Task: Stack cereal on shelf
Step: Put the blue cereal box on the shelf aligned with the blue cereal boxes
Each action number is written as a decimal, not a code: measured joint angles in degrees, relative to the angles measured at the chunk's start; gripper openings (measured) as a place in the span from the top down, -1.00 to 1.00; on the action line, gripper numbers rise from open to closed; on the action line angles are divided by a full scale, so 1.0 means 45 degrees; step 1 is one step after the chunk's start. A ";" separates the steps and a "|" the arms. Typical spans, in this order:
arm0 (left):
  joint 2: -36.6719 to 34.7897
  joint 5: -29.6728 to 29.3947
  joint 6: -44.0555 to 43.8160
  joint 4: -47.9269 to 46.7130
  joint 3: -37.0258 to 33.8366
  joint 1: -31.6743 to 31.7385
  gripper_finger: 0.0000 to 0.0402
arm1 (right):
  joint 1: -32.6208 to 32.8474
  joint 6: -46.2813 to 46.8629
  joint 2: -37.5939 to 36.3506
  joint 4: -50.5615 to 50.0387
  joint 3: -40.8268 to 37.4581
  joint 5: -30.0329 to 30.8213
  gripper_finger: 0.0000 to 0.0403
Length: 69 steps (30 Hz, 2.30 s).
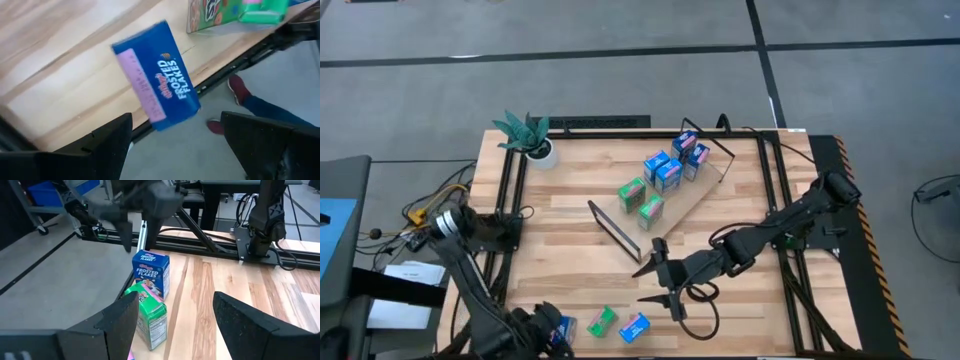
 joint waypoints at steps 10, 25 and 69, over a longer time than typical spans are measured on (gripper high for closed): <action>0.0859 -0.0407 -0.0722 -0.0379 -0.0058 0.0225 -0.46 | -0.0006 0.0097 -0.0005 -0.0092 0.0000 -0.0019 -0.40; 0.0854 -0.0389 -0.1123 -0.0629 -0.0101 0.0227 -0.46 | -0.0286 0.0097 -0.0010 -0.0374 0.0000 -0.0086 -0.40; 0.1233 -0.0053 -0.0157 0.0647 -0.0079 0.0459 0.29 | -0.0838 0.0091 -0.0020 -0.0549 0.0000 -0.0122 -0.40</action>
